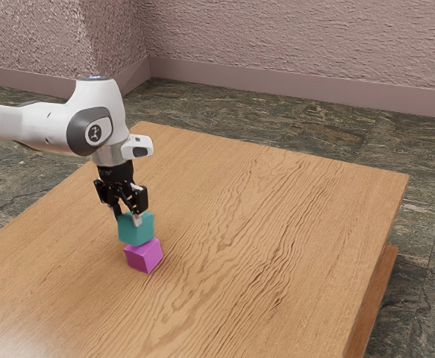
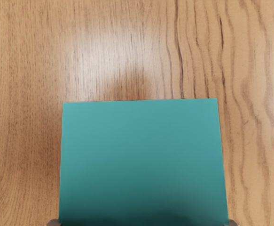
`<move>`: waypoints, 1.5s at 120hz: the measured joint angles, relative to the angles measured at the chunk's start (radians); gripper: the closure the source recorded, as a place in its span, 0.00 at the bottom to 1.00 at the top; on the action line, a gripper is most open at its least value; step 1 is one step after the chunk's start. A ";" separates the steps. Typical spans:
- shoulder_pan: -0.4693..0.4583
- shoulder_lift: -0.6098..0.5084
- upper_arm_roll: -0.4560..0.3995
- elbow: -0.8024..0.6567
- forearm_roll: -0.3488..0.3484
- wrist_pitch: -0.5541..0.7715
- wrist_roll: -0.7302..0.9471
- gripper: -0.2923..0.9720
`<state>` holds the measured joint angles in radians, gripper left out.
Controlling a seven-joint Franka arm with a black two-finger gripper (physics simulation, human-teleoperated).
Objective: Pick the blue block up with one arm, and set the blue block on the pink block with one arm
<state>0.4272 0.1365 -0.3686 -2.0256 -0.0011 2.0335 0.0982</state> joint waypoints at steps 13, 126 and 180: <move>0.000 0.002 -0.001 0.000 0.001 0.000 0.000 0.51; 0.015 -0.107 -0.075 0.013 0.004 -0.014 0.182 0.24; -0.437 -0.129 0.131 0.510 0.105 -0.457 0.489 0.23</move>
<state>-0.0100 0.0071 -0.2374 -1.5159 0.1041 1.5763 0.5872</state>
